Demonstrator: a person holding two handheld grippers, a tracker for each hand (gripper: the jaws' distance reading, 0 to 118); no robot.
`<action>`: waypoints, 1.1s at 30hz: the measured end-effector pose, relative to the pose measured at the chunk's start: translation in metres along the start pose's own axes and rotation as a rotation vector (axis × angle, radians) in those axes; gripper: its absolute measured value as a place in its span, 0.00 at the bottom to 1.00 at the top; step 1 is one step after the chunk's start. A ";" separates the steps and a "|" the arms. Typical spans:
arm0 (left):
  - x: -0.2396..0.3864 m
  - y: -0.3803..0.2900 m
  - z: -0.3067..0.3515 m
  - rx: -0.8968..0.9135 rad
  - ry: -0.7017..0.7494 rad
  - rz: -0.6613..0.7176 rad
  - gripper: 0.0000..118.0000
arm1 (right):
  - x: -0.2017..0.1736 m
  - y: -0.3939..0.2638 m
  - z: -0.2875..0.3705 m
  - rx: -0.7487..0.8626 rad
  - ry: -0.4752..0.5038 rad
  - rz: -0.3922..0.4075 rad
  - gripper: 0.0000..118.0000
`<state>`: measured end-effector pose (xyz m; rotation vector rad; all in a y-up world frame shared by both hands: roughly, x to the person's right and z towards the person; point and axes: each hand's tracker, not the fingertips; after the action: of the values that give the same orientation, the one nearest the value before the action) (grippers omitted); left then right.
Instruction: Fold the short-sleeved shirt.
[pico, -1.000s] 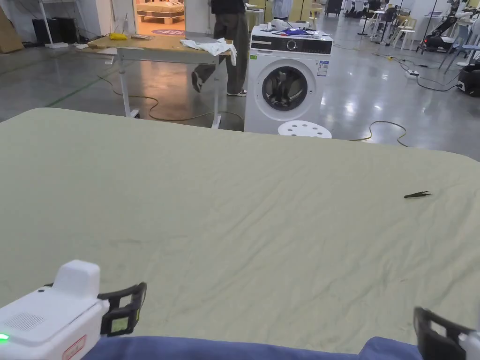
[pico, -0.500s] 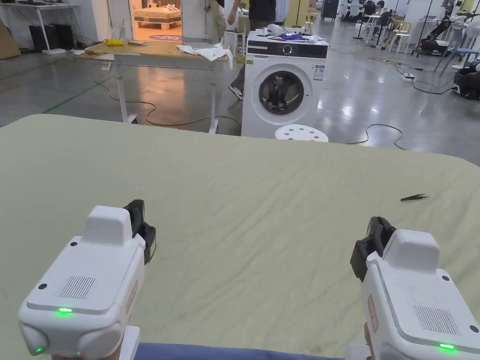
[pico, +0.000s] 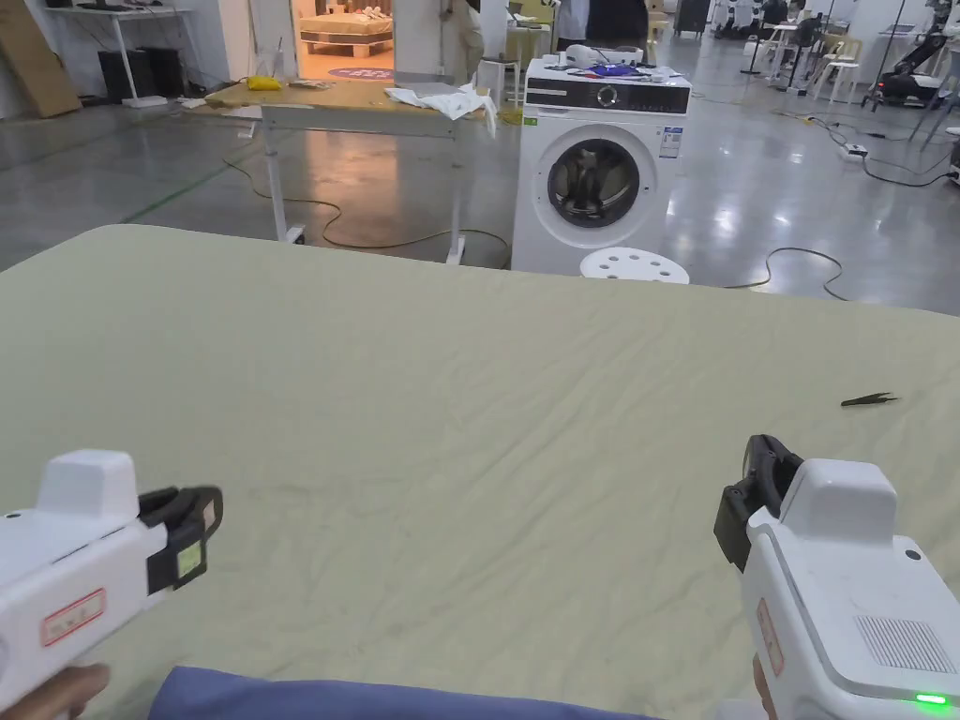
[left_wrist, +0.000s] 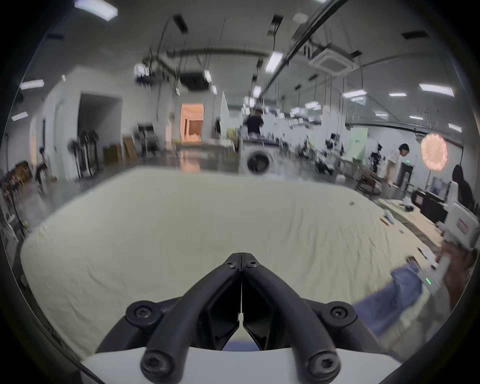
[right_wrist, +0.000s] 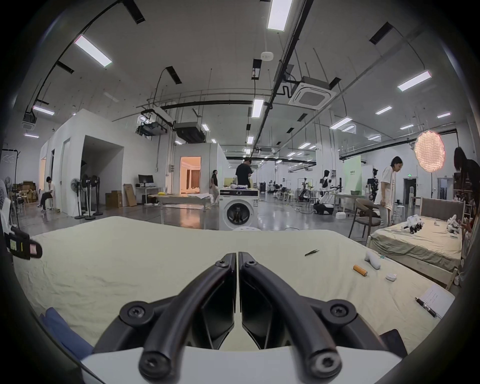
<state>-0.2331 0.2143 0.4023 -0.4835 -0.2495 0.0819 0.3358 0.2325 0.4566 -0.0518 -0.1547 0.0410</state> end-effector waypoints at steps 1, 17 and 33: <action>-0.014 -0.005 -0.002 -0.064 -0.024 0.003 0.00 | -0.001 -0.001 0.000 -0.011 0.004 0.002 0.01; -0.104 -0.196 -0.069 -0.375 -0.477 0.691 0.73 | -0.008 -0.022 -0.008 -0.105 0.042 0.003 0.01; -0.095 -0.208 -0.120 -0.498 -0.500 0.638 0.07 | 0.003 -0.023 -0.008 -0.135 0.024 -0.003 0.01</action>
<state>-0.2900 -0.0357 0.3768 -1.0270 -0.6054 0.7842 0.3410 0.2088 0.4510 -0.1863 -0.1330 0.0268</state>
